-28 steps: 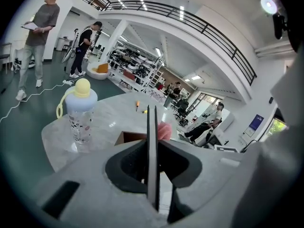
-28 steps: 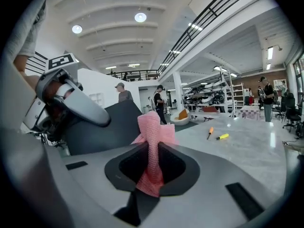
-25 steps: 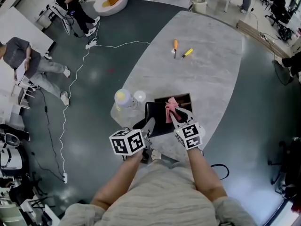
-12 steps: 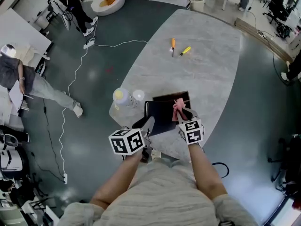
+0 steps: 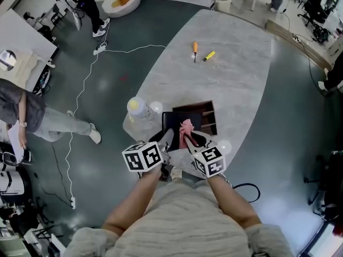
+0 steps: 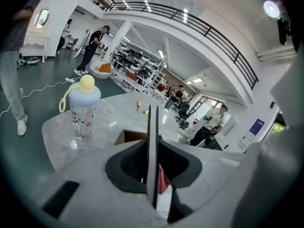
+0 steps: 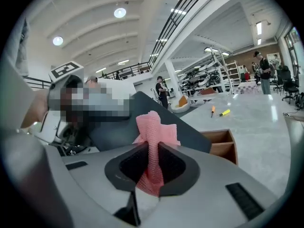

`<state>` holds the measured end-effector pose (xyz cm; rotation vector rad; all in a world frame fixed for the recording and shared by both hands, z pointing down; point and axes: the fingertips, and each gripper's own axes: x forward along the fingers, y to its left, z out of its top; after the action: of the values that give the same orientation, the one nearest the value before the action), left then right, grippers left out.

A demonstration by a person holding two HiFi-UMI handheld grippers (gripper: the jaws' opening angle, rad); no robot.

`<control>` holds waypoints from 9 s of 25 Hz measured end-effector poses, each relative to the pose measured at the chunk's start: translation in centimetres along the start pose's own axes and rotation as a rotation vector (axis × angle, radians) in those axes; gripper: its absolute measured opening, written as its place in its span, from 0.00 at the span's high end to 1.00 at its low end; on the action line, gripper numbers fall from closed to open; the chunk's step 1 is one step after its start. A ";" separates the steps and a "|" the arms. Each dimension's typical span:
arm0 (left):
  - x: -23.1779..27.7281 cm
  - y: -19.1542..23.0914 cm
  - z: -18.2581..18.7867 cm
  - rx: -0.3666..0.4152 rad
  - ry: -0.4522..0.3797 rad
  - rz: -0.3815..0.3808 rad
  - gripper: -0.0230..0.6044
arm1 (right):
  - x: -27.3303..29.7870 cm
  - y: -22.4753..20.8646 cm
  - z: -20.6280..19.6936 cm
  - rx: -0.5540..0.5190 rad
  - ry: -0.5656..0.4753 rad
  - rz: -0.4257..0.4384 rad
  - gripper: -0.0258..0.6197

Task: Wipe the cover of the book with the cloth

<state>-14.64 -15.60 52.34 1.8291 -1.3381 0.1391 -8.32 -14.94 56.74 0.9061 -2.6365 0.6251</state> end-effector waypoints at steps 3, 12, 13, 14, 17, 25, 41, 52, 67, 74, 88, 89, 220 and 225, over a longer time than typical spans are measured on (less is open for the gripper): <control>-0.1 0.0 -0.1 -0.006 -0.007 0.004 0.84 | -0.7 3.1 0.9 0.015 -0.029 0.077 0.88; 0.0 0.0 0.2 -0.019 -0.014 0.006 0.84 | -1.1 5.8 1.9 0.009 -0.061 0.153 0.88; 0.0 0.0 0.1 -0.019 -0.012 0.007 0.84 | -1.0 5.6 1.7 -0.010 -0.056 0.148 0.88; 0.0 0.0 0.0 -0.020 -0.010 0.008 0.84 | -1.0 5.4 1.4 -0.030 -0.049 0.139 0.88; -0.1 0.4 -0.1 -0.028 -0.008 0.012 0.84 | -0.6 4.2 0.2 -0.077 -0.024 0.102 0.88; 0.0 0.4 -0.1 -0.031 -0.011 0.005 0.84 | -0.4 -1.3 -4.4 -0.081 0.104 -0.037 0.88; 0.1 -0.2 0.0 0.031 0.012 -0.023 0.84 | -0.8 -6.8 -9.7 -0.146 0.321 -0.138 0.88; 0.5 -3.6 2.4 0.417 0.142 -0.113 0.84 | -5.7 -9.9 0.7 -0.031 0.099 -0.170 0.88; 3.9 -9.4 4.7 1.197 0.168 -0.182 0.84 | -10.3 -12.9 5.8 0.028 -0.066 -0.256 0.88; 3.5 -9.6 -1.6 1.460 0.294 -0.302 0.84 | -11.0 -12.5 9.2 -0.014 -0.065 -0.060 0.88; -0.6 -9.8 -5.9 1.696 0.215 -0.424 0.84 | -7.6 -5.9 10.2 -0.273 0.223 0.532 0.88; -0.7 -9.8 -6.0 1.696 0.213 -0.424 0.84 | -7.3 -5.3 10.3 -0.268 0.220 0.574 0.88; 0.9 -9.3 -2.0 1.264 0.165 -0.278 0.84 | -15.0 0.5 12.3 -0.261 -0.318 -0.015 0.88; 0.8 -9.5 -2.1 1.262 0.169 -0.277 0.84 | -15.4 0.2 12.3 -0.263 -0.318 -0.029 0.88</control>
<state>-5.66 -14.07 48.86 2.8869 -0.8563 1.1673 1.76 -12.86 39.97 1.0304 -2.8831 0.1258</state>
